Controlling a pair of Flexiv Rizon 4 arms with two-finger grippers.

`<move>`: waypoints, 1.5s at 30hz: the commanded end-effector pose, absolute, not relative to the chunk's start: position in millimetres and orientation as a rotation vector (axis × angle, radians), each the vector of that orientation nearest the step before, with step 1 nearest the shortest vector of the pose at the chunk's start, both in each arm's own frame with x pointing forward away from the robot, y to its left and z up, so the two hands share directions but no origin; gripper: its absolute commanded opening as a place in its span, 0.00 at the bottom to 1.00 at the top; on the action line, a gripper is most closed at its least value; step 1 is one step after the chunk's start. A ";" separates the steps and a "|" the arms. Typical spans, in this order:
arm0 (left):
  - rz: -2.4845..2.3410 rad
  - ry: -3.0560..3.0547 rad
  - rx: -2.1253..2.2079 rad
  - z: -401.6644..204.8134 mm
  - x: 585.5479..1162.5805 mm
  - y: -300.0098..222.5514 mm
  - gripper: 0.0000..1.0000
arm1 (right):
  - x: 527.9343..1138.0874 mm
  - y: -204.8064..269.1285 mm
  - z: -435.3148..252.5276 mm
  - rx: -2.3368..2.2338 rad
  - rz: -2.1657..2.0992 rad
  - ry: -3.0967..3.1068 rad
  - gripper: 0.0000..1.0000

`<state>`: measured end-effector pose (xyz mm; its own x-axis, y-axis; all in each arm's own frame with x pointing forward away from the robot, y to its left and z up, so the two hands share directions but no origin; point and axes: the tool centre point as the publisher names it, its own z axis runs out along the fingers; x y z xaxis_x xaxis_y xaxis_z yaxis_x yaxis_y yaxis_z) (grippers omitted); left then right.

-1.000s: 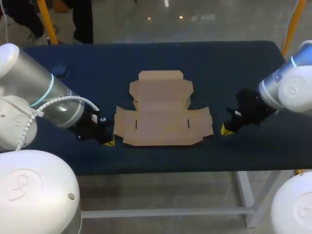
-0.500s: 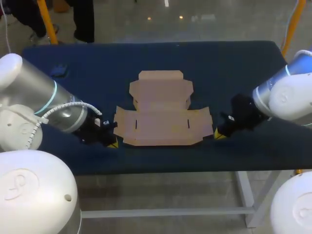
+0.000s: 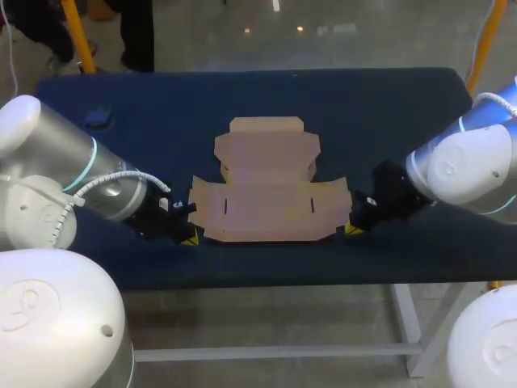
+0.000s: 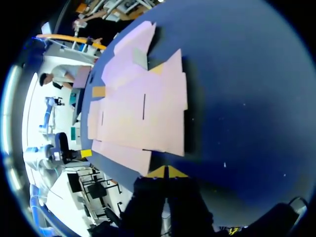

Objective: Assemble the packaging by folding the flat box into shape, placing the metal phone stand inside, and closing the box properly

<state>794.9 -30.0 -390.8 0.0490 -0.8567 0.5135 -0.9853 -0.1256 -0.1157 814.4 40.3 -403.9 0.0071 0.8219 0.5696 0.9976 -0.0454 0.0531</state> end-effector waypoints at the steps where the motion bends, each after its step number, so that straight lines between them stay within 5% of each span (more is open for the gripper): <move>1: 0.685 -1.867 2.060 -398.6 802.1 -29.8 0.00 | 815.8 41.2 -408.2 -1.917 -0.662 -1.866 0.00; 45: 0.637 -1.877 1.991 -409.9 822.4 -37.9 0.00 | 819.6 59.7 -417.1 -1.883 -0.682 -1.863 0.00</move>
